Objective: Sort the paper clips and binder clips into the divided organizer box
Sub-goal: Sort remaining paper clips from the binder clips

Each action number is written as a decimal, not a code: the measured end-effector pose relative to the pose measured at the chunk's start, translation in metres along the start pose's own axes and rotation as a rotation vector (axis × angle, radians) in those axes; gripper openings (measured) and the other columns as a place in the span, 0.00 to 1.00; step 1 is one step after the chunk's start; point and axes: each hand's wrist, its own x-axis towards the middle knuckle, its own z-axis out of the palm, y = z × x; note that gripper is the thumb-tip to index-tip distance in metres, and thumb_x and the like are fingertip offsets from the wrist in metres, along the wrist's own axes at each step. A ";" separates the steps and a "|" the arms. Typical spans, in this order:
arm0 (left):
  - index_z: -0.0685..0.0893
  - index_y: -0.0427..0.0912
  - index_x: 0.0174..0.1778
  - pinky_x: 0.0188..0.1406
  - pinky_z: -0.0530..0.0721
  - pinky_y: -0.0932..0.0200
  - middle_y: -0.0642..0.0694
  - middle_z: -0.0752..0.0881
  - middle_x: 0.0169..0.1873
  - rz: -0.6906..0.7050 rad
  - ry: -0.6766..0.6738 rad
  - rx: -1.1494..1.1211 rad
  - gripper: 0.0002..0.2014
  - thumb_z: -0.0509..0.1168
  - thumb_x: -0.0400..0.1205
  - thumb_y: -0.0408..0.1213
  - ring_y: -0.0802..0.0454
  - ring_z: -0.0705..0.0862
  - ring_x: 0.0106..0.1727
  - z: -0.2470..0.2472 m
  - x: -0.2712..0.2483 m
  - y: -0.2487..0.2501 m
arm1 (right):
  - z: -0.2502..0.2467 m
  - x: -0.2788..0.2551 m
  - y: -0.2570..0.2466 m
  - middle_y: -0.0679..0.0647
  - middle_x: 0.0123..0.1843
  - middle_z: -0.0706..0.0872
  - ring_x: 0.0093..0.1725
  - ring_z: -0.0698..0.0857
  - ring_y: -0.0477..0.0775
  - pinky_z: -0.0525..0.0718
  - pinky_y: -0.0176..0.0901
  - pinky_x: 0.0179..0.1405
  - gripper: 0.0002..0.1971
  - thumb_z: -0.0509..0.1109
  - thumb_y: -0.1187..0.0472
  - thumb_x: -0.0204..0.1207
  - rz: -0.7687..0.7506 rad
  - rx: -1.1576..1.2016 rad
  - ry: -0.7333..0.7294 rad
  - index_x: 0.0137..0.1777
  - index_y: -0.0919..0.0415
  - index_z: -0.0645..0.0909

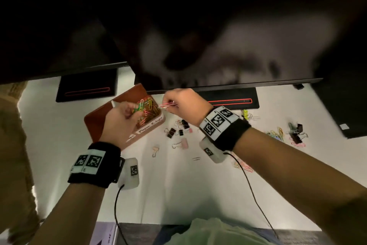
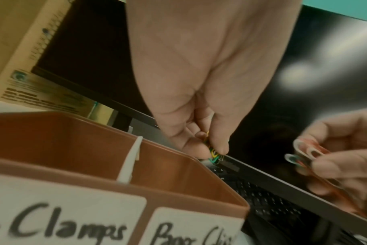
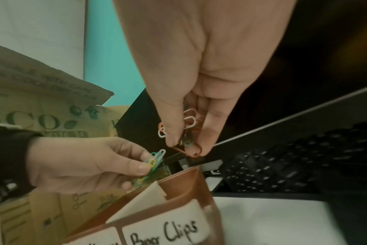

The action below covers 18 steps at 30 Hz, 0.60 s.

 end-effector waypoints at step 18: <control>0.82 0.50 0.55 0.54 0.82 0.63 0.53 0.85 0.53 0.217 -0.207 -0.109 0.09 0.63 0.82 0.33 0.60 0.84 0.53 0.032 -0.015 -0.006 | 0.019 -0.059 0.079 0.53 0.54 0.86 0.55 0.84 0.54 0.82 0.49 0.60 0.11 0.67 0.65 0.77 0.180 -0.013 0.250 0.57 0.56 0.84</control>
